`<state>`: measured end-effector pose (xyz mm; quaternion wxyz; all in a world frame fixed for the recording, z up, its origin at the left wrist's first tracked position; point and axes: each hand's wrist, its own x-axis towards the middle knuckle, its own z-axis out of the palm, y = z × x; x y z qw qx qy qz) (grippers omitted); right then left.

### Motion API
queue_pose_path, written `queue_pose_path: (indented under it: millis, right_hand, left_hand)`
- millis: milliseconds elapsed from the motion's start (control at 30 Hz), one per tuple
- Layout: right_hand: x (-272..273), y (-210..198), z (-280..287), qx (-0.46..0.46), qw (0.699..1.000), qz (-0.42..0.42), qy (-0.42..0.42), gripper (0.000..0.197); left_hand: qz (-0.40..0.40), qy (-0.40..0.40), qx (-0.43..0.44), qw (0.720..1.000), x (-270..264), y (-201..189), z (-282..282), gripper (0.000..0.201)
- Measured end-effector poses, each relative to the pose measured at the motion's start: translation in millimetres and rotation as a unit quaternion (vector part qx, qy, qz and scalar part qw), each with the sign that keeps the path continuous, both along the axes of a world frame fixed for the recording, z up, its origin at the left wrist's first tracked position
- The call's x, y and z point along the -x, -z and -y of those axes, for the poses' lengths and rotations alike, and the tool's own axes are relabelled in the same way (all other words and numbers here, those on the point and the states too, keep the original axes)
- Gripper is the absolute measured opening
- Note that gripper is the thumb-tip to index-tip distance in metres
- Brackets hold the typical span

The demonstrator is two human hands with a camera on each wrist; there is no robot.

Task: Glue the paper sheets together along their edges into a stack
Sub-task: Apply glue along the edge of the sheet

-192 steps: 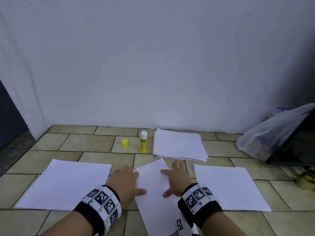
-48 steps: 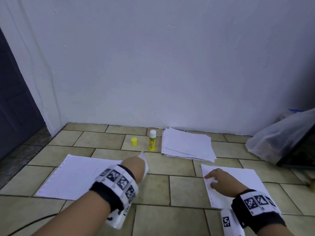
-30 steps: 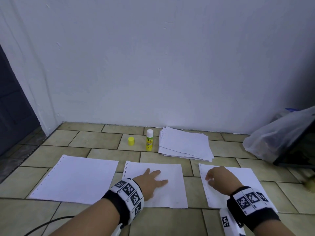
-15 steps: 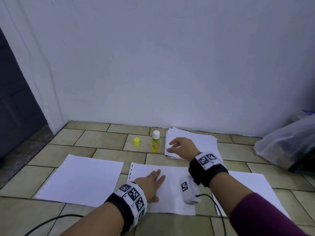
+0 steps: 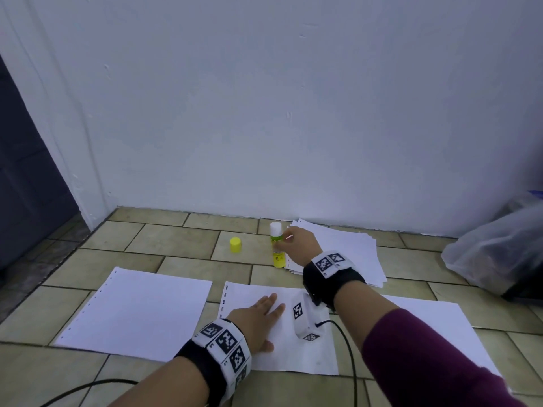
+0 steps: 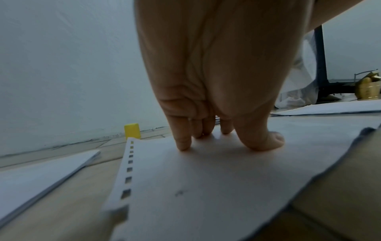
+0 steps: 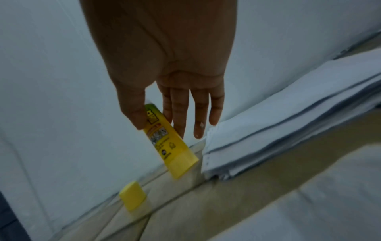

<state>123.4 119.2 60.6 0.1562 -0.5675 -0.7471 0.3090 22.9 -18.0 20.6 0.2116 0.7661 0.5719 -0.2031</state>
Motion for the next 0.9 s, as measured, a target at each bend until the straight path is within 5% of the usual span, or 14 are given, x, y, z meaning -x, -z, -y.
queue_pose_path:
  millis: [133,267,467,900]
  right_hand:
    - [-39,-25,9,0.037,0.998,-0.043,0.007,0.018]
    - [-81,-43,22,0.046,0.997,-0.059,0.021,0.037]
    - [-102,-20,38,-0.017,0.992,-0.116,0.054,0.030]
    - [-79,9,59,-0.061,0.998,0.011,0.001,0.026]
  left_hand:
    - [0.001,-0.001,-0.005,1.000,-1,-5,1,0.080]
    - [-0.039,0.009,-0.049,0.998,-9,-19,-3,0.078]
    - [-0.030,-0.011,-0.092,0.995,-19,-15,-5,0.090]
    - [0.021,0.017,-0.060,0.998,-15,-13,-9,0.088]
